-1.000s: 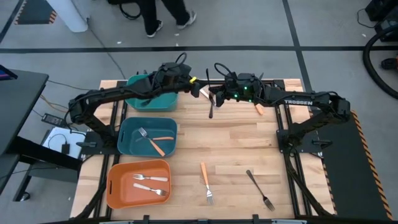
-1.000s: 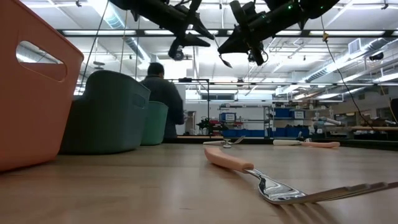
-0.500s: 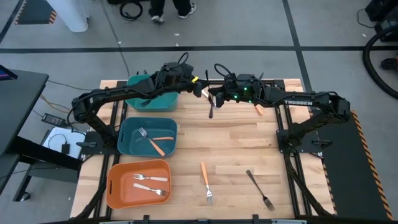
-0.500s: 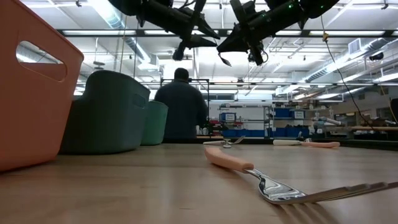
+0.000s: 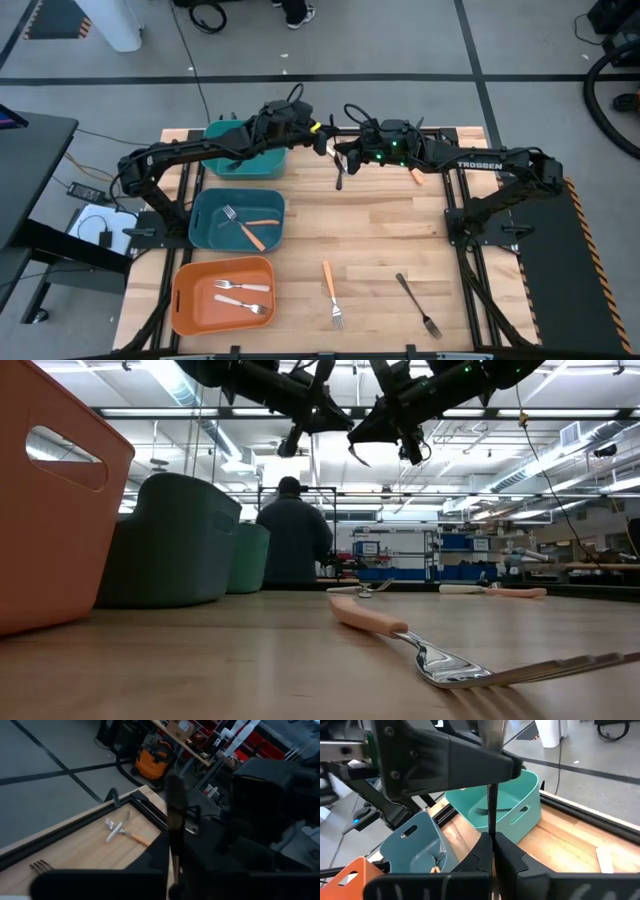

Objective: Sort silverware by color (type)
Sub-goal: Put the black fork into the green bin

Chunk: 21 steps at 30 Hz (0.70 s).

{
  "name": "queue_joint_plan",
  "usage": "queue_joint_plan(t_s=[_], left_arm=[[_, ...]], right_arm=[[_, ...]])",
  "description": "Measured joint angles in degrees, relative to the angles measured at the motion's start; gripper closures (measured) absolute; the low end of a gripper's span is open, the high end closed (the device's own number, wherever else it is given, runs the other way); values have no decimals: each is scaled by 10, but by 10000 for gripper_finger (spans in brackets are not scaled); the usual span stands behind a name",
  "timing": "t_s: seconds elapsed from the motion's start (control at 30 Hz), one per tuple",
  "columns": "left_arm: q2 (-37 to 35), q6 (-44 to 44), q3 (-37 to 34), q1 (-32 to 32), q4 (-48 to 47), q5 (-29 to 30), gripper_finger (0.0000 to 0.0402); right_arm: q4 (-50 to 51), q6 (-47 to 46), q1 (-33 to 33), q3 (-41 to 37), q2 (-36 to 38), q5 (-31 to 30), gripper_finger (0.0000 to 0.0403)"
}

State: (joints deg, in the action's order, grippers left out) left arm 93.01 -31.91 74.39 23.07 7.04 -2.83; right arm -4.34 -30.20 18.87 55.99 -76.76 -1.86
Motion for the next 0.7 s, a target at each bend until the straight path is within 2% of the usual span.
queue_joint_plan(t_s=[0.1,0.37,0.7], left_arm=[[0,15,0,-1,2,-1,389],[0,26,0,-2,2,-3,390],[0,87,0,2,-15,-3,391]], right_arm=[[-1,0,0,0,0,0,394],[-2,13,0,0,-1,0,388],[-26,17,0,0,-1,-23,315]])
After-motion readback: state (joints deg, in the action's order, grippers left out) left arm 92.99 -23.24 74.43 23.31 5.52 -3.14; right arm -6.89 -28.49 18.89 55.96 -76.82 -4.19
